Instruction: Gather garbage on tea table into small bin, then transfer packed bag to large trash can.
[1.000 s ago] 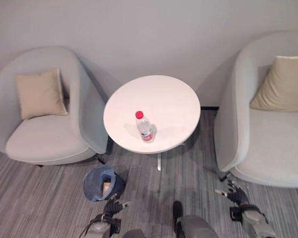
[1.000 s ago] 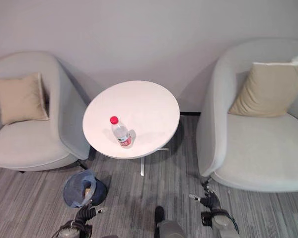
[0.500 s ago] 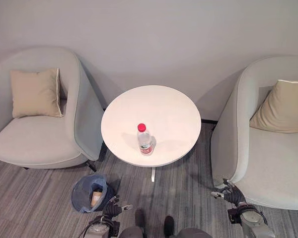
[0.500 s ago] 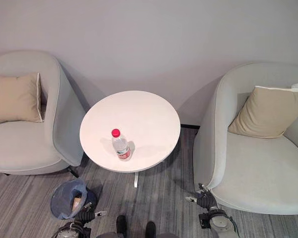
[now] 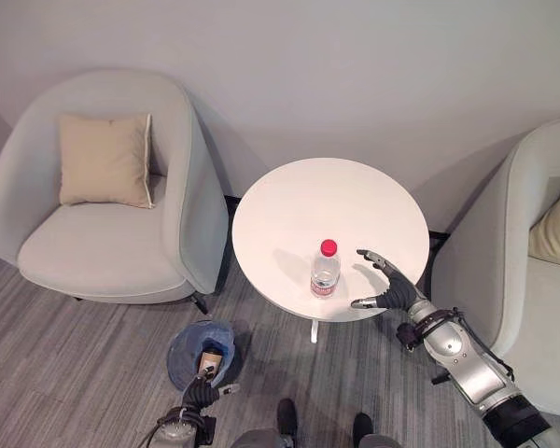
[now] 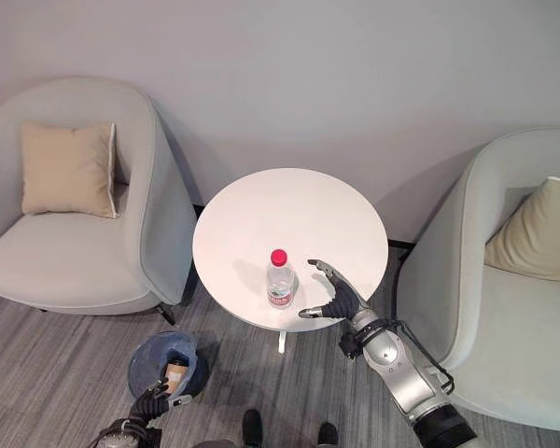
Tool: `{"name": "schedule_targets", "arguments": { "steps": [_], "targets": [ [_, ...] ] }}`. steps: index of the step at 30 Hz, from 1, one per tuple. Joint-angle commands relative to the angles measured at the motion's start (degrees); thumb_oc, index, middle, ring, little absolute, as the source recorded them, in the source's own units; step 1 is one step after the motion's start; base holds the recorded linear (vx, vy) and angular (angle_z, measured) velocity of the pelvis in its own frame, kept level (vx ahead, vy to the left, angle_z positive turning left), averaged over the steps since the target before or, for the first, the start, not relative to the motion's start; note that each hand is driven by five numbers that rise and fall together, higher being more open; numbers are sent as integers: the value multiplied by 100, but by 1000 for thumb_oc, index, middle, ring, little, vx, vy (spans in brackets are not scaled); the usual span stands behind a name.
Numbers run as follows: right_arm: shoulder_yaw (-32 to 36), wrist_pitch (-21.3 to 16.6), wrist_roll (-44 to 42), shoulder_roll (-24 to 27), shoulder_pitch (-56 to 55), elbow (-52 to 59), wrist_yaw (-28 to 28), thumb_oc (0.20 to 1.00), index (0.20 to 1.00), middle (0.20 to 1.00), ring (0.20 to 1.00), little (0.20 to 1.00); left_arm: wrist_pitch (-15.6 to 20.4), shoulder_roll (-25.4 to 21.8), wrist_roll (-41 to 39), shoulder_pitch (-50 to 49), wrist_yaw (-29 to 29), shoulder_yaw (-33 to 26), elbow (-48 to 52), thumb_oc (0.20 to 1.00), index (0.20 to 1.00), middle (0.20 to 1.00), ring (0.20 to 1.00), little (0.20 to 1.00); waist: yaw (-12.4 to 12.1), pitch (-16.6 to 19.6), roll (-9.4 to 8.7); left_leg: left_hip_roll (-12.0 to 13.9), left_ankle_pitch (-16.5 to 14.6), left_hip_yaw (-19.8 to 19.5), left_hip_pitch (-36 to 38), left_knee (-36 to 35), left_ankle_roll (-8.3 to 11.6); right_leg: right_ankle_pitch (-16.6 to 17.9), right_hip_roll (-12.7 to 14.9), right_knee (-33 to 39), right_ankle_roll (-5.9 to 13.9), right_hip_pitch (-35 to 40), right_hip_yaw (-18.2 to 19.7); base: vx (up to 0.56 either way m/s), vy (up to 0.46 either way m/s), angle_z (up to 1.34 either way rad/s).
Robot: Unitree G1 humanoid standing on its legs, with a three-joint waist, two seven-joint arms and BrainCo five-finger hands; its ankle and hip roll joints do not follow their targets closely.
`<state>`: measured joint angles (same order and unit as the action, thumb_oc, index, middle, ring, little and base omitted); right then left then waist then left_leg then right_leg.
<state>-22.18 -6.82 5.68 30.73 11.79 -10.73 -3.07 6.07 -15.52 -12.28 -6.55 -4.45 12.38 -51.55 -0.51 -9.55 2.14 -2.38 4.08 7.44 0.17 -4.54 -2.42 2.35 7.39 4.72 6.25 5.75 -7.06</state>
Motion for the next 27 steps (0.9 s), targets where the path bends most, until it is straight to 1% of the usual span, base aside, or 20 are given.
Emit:
{"name": "schedule_targets", "arguments": {
  "steps": [1, 3, 4, 6, 7, 9, 11, 14, 17, 18, 19, 20, 25, 27],
  "targets": [
    [-19, -110, 18, -46, 304, -317, -342, 1000, 1000, 1000, 1000, 1000, 199, -275, 162, 346, 20, -19, 25, 1000, 1000, 1000, 1000, 1000, -158, 76, -244, 249, -787, -76, -250, 717, 319, -506, 193, -562, 233, -339, 73, 16, -13, 29],
    [-103, -61, -109, -124, 575, -601, -413, 1000, 1000, 1000, 1000, 1000, 209, -295, 118, 306, 25, 5, 16, 1000, 1000, 1000, 1000, 1000, -255, 11, -230, 228, -765, -147, -310, 706, 318, -506, 201, -562, 231, -361, 11, 1, -5, 20],
    [-107, -66, -110, -126, 583, -609, -415, 1000, 1000, 1000, 1000, 1000, 209, -295, 117, 308, 25, 2, 15, 1000, 1000, 1000, 1000, 1000, -251, 10, -230, 228, -765, -149, -313, 708, 318, -506, 202, -563, 231, -362, 9, -17, -4, 12],
    [-140, -40, -182, -176, 729, -806, -452, 1000, 1000, 1000, 1000, 1000, 211, -308, 79, 291, 36, 25, 47, 1000, 1000, 1000, 1000, 1000, -330, -58, -222, 213, -750, -204, -392, 732, 315, -505, 206, -590, 232, -412, -41, -51, -9, 26],
    [-198, -25, -264, -227, 911, -993, -477, 1000, 1000, 1000, 1000, 1000, 221, -340, 57, 307, 44, 57, 63, 1000, 1000, 1000, 1000, 1000, -411, -148, -210, 201, -725, -267, -511, 762, 311, -502, 216, -626, 232, -490, -81, -87, -11, 24],
    [-272, 12, -308, -267, 1046, -1159, -496, 1000, 1000, 1000, 1000, 1000, 223, -367, 19, 355, 28, 75, 77, 1000, 1000, 1000, 1000, 1000, -492, -244, -197, 182, -700, -330, -667, 820, 310, -496, 223, -680, 229, -588, -138, -88, -8, 21],
    [-288, 22, -324, -289, 1090, -1235, -514, 1000, 1000, 1000, 1000, 1000, 221, -375, 7, 360, 19, 80, 102, 1000, 1000, 1000, 1000, 1000, -513, -272, -189, 177, -691, -367, -729, 844, 309, -497, 226, -699, 227, -630, -163, -53, -1, 18],
    [-300, 51, -463, -419, 1270, -1579, -607, 1000, 1000, 1000, 1000, 1000, 255, -432, -94, 436, -30, 107, 181, 1000, 1000, 1000, 1000, 1000, -641, -456, -136, 150, -637, -497, -987, 939, 315, -502, 242, -807, 203, -821, -272, -85, -2, 16],
    [-281, 61, -510, -455, 1352, -1751, -680, 1000, 1000, 1000, 1000, 1000, 265, -455, -119, 464, -56, 112, 199, 1000, 1000, 1000, 1000, 1000, -698, -526, -109, 142, -617, -549, -1080, 976, 320, -505, 252, -849, 193, -895, -311, -44, 4, 17],
    [-255, 62, -562, -478, 1430, -1854, -726, 605, 605, 605, 605, 605, 270, -472, -153, 485, -62, 129, 240, 1000, 1000, 1000, 1000, 1000, -725, -573, -89, 133, -606, -581, -1150, 1015, 325, -502, 259, -876, 189, -939, -344, -55, 8, 6],
    [-233, 59, -595, -496, 1498, -1926, -765, 278, 278, 278, 278, 278, 277, -487, -150, 506, -69, 143, 236, 1000, 1000, 1000, 1000, 1000, -747, -605, -75, 127, -599, -597, -1184, 1030, 327, -503, 259, -889, 184, -972, -356, -57, 7, 8],
    [-172, 44, -705, -534, 1605, -1973, -842, 200, 200, 200, 200, 200, 281, -505, -159, 538, -84, 157, 247, 1000, 1000, 1000, 1000, 1000, -789, -645, -63, 125, -593, -619, -1225, 1049, 332, -499, 260, -904, 179, -1009, -368, -34, 4, 10],
    [-39, -58, -889, -469, 1718, -1831, -944, 200, 200, 200, 200, 200, 289, -550, -182, 495, -84, 117, 310, 1000, 1000, 1000, 1000, 1000, -824, -643, -66, 145, -588, -646, -1216, 1037, 344, -511, 252, -898, 168, -996, -388, 0, 1, 8],
    [67, -122, -943, -392, 1652, -1563, -978, 200, 200, 200, 200, 200, 268, -574, -184, 477, -74, 65, 282, 1000, 1000, 1000, 1000, 1000, -803, -609, -79, 164, -587, -672, -1162, 1015, 361, -532, 229, -878, 152, -955, -383, 0, -21, 2]
  ]
}}
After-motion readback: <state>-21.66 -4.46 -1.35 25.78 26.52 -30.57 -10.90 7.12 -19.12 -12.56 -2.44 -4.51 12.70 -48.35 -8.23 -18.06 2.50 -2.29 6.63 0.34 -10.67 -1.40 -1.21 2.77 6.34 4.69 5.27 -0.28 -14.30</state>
